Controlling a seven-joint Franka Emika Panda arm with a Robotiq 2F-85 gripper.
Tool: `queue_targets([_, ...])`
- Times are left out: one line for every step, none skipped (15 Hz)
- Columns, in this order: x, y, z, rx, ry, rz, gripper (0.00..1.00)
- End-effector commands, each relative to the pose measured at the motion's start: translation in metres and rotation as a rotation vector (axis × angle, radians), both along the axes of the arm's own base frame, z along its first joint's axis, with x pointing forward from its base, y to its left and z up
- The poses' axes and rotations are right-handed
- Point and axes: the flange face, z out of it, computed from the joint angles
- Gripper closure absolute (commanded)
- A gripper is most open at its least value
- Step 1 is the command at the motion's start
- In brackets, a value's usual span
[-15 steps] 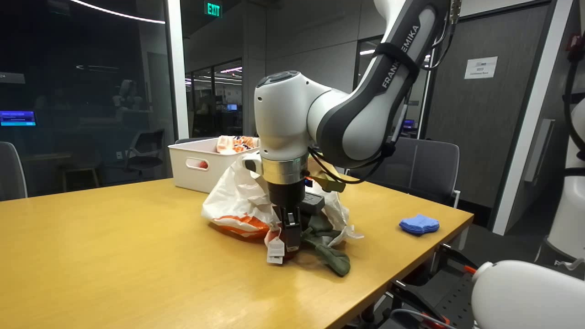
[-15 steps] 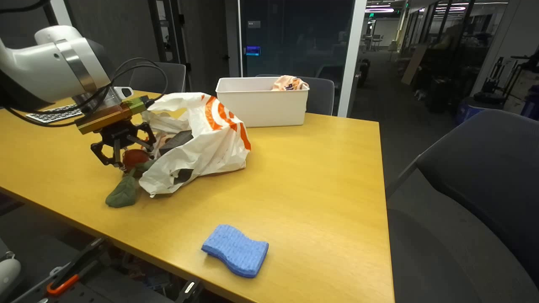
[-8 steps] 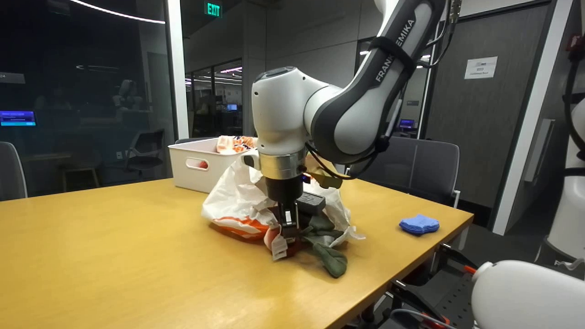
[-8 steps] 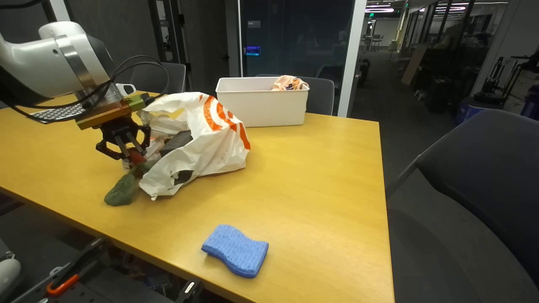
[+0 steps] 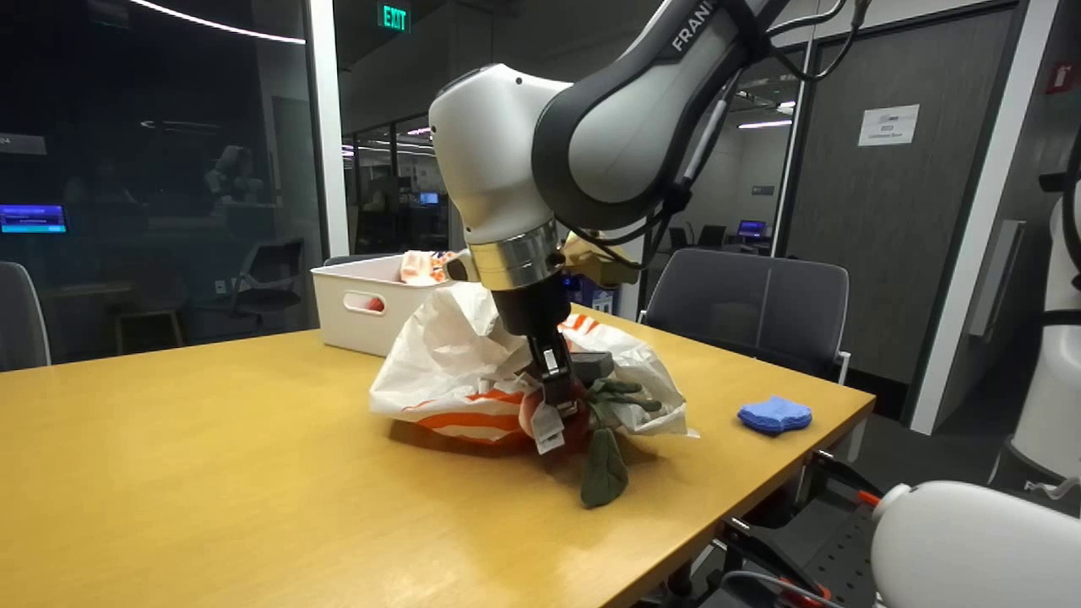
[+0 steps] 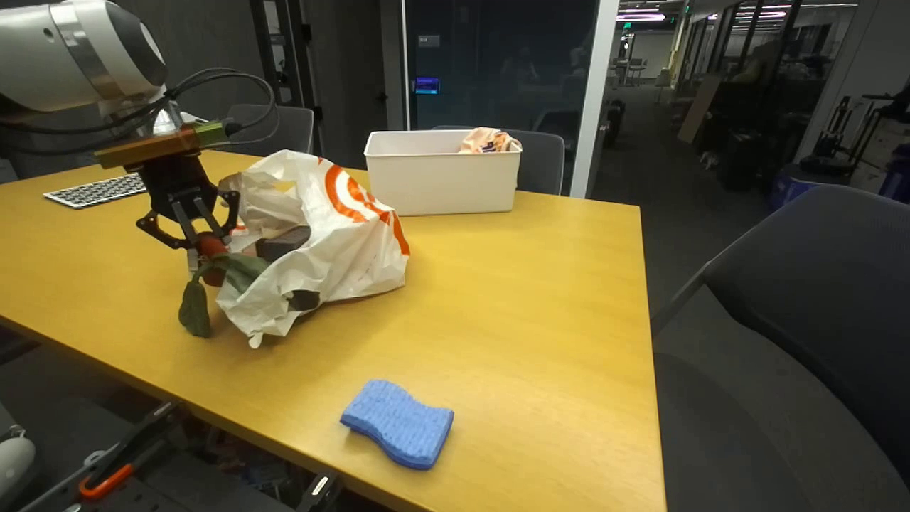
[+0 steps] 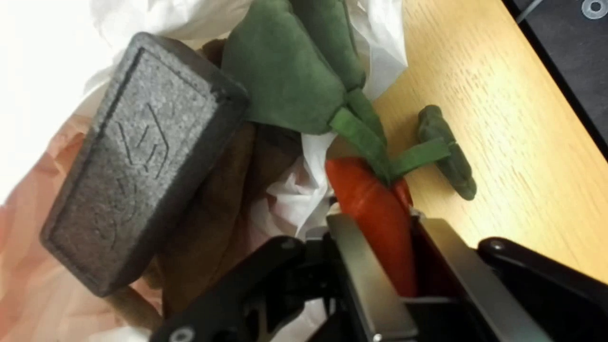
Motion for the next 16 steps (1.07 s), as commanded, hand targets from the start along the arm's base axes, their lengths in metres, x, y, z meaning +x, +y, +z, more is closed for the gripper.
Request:
queue_targets([0.003, 0.000, 0.018, 0.012, 0.000, 0.028, 0.42])
queue_targets([0.003, 0.000, 0.019, 0.013, -0.006, 0.027, 0.34])
queue_targets([0.003, -0.001, 0.020, 0.017, -0.008, 0.025, 0.27])
queue_targets([0.003, -0.002, 0.020, 0.023, -0.019, 0.022, 0.19])
queue_targets([0.003, -0.002, 0.021, 0.025, -0.020, 0.019, 0.11])
queue_targets([0.003, -0.003, 0.022, 0.024, -0.039, 0.024, 0.04])
queue_targets([0.001, -0.003, 0.022, 0.025, -0.033, 0.023, 0.00])
queue_targets([-0.001, -0.002, 0.023, 0.035, 0.007, 0.029, 0.00])
queue_targets([-0.003, 0.000, 0.024, 0.039, 0.021, 0.032, 0.00])
queue_targets([-0.006, 0.003, 0.022, 0.061, 0.034, 0.058, 0.00])
queue_targets([-0.008, 0.005, 0.020, 0.076, 0.058, 0.071, 0.00])
queue_targets([-0.011, 0.009, 0.015, 0.087, 0.089, 0.084, 0.00])
queue_targets([-0.015, 0.013, 0.014, 0.099, 0.107, 0.099, 0.00])
queue_targets([-0.019, 0.016, 0.013, 0.104, 0.115, 0.114, 0.00])
queue_targets([-0.021, 0.019, 0.010, 0.107, 0.116, 0.129, 0.00])
queue_targets([-0.021, 0.020, 0.008, 0.108, 0.109, 0.131, 0.00])
